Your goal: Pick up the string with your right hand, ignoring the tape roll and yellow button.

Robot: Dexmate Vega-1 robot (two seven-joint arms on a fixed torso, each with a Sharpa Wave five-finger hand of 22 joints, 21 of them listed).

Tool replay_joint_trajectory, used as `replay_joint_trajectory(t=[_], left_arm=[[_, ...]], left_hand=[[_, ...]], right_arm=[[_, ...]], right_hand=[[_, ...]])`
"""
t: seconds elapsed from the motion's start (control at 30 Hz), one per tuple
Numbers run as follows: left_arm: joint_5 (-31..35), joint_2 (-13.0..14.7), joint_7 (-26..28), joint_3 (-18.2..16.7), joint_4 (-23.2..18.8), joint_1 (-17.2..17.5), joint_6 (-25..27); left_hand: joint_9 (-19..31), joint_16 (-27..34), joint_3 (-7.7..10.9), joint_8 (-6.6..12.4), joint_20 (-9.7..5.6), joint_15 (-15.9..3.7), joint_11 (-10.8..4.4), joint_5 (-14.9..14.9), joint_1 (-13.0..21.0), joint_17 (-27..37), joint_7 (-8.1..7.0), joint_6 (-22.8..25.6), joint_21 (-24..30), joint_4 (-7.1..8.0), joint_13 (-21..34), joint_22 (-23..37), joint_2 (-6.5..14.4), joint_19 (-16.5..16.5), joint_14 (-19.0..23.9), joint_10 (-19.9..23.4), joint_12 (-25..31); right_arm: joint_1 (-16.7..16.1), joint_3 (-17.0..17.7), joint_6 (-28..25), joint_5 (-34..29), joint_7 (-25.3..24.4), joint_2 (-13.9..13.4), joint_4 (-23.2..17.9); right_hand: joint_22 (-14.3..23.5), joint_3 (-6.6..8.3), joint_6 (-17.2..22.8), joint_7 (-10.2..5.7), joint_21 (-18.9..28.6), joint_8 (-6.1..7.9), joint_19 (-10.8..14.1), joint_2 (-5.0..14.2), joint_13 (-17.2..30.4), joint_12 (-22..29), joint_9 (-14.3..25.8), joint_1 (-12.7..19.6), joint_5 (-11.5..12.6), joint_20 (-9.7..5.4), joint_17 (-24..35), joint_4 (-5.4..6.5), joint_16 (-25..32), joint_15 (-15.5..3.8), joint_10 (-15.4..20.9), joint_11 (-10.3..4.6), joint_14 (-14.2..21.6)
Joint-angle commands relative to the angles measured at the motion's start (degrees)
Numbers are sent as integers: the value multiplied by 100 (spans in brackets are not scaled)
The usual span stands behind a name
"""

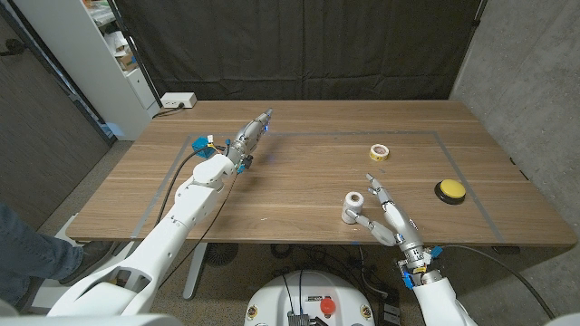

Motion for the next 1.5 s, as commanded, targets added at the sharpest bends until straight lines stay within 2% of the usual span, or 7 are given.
replay_joint_trajectory(t=[0.03,0.5,0.87,1.5], left_arm=[[17,34,43,-2,-101,53,105],[40,81,38,14,-187,62,200],[34,86,26,3,-146,56,205],[51,137,98,-51,-289,164,286]], left_hand=[[28,18,2,-2,29,55,10,-24,6,13,35,7,-15,-22,20,9,38,-502,-160,-55,0],[28,17,-3,-2,29,62,9,-24,1,13,57,9,-19,-32,21,10,43,-502,-167,-53,3],[28,18,-7,-3,40,72,14,-24,-2,14,57,7,-24,-39,21,10,46,-508,-168,-63,1],[28,18,-12,-2,49,72,9,-24,-7,14,56,11,-30,-50,21,10,53,-514,-173,-64,2]], right_arm=[[56,-222,-99,66,-288,-256,264],[238,-405,-180,-32,-754,-448,648],[347,-645,-423,16,-819,-534,748],[553,-863,-452,148,-969,-779,1105]], right_hand=[[21,-7,4,39,26,47,50,-23,18,23,19,22,33,17,6,-18,40,44,8,32,23],[21,-37,4,-8,41,58,114,-62,20,37,19,39,83,30,7,-27,52,23,38,3,52],[21,-59,39,-51,42,79,150,-84,22,50,20,63,134,34,9,-34,63,6,74,-33,81],[22,-89,86,-82,41,99,193,-99,24,67,20,87,205,29,14,-34,77,-19,131,-48,119]])
